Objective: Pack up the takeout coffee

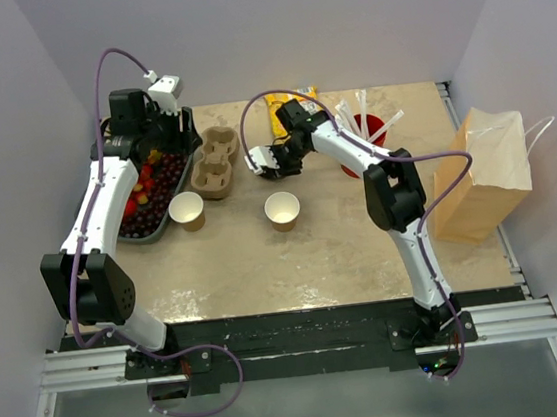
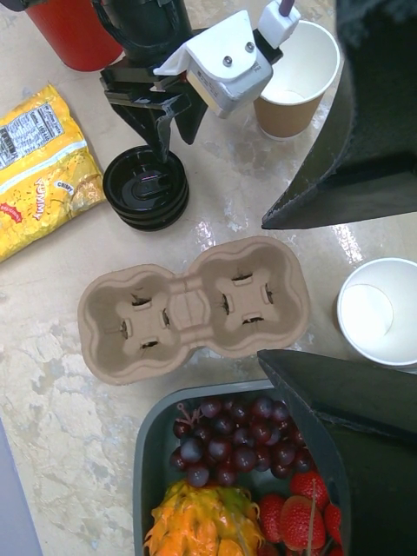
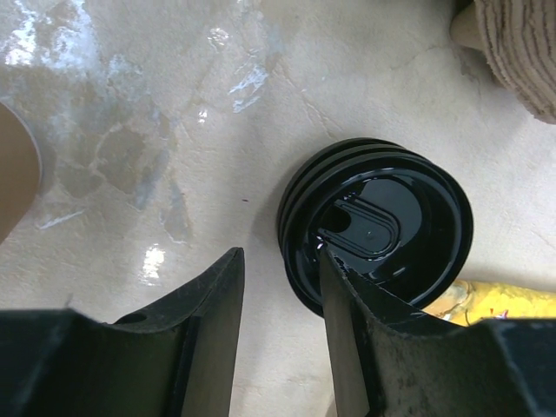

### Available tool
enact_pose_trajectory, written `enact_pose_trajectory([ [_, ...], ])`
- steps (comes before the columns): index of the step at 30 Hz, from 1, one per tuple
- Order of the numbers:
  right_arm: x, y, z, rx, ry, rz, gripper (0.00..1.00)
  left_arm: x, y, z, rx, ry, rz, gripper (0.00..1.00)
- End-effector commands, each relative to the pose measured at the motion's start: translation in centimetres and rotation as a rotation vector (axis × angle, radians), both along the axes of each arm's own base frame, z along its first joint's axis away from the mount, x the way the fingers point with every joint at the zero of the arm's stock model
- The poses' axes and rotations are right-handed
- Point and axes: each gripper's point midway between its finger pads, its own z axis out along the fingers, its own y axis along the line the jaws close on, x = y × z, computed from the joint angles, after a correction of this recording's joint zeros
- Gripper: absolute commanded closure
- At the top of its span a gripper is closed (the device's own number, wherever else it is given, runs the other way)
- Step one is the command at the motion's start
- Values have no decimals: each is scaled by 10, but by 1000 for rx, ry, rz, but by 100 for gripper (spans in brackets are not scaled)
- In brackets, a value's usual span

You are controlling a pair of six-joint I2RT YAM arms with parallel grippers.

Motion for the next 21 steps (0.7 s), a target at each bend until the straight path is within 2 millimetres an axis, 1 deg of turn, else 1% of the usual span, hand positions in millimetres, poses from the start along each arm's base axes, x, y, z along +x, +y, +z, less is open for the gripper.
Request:
enact_pose_trajectory([
  [1,16,10,11,23,-53,-9,59,1,-1,9,-3,-32,-16,38],
  [5,17,10,7,16,-50,-14,60,0,-1,9,-1,-37,-17,38],
  [19,15,7,14,12,-48,-19,74,-2,-2,7,-5,-34,-22,38],
  [21,14,6,14,6,-46,-17,74,-3,-2,5,-8,-30,-23,38],
])
